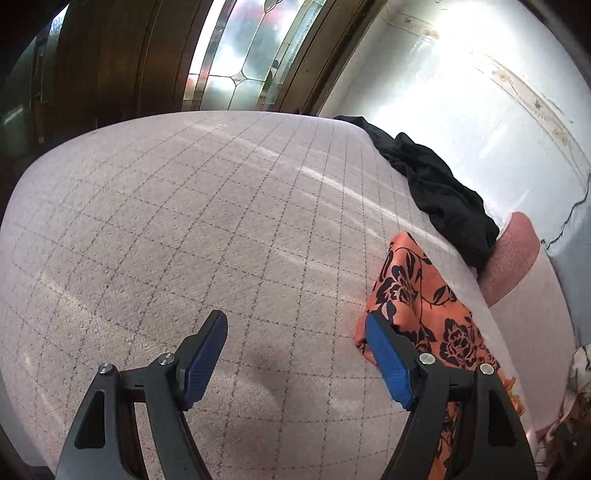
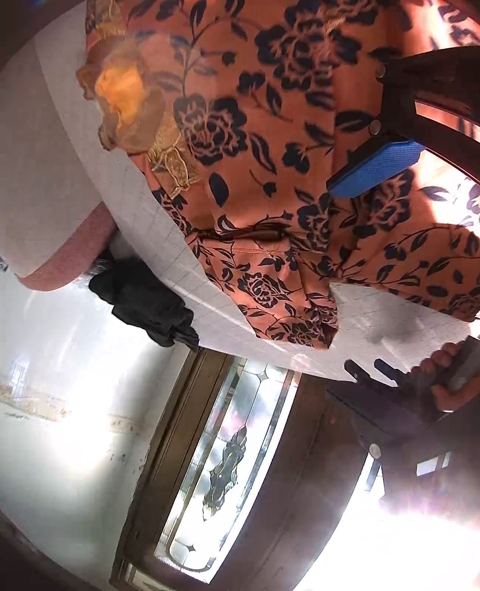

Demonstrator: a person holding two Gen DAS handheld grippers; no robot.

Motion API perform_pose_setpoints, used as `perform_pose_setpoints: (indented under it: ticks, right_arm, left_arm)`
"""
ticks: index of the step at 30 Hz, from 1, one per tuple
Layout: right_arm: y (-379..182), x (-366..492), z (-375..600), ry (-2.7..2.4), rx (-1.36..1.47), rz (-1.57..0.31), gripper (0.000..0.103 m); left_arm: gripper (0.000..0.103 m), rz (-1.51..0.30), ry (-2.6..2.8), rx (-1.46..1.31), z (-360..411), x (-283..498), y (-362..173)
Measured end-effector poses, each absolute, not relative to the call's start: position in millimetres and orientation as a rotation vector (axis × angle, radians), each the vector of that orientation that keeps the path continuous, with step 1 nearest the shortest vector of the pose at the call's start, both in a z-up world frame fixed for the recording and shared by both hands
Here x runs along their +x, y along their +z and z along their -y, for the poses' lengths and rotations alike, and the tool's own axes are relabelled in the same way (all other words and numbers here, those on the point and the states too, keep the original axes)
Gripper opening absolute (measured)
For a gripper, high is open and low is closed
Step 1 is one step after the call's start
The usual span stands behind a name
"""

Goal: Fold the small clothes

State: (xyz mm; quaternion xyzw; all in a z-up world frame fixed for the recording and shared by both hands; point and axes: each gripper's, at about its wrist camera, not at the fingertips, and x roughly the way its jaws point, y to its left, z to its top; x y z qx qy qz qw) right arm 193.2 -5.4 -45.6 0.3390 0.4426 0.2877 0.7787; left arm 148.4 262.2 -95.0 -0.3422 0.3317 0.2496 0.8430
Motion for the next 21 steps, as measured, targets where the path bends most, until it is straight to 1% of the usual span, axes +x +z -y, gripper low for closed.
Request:
perform_pose_setpoints:
  ticks: [2,4,6,9,10,11,12,16,21]
  right_arm:
    - [-62,224,-22,0.608,0.730,-1.026,0.096]
    - [-78,245,-38,0.536,0.714,-1.063,0.075]
    - [-91,260,-49,0.495,0.701,-1.099,0.069]
    - [-94,268,-64,0.470,0.630,-1.092,0.069]
    - [-91,269,-70,0.466,0.588,-1.088,0.062]
    - [-89,270,-75,0.460,0.545,-1.088,0.048]
    - [-87,272,-80,0.446,0.501,-1.101,0.007]
    - [-68,262,-92,0.450,0.418,-1.057,0.007]
    - [-6,247,-94,0.473,0.380,-0.908,0.007]
  left_arm:
    - [0.077,-0.692,0.498,-0.743,-264,147,-93]
    - [0.077,-0.693,0.476,-0.758,-264,149,-91]
    - [0.077,-0.702,0.449,-0.779,-260,156,-91]
    - [0.077,-0.713,0.421,-0.795,-258,162,-90]
    - [0.077,-0.717,0.417,-0.798,-259,163,-90]
    - [0.077,-0.715,0.415,-0.802,-259,162,-90]
    - [0.077,-0.712,0.418,-0.806,-260,162,-90]
    - [0.077,-0.693,0.443,-0.807,-262,158,-89]
    - [0.077,-0.672,0.459,-0.771,-261,156,-86]
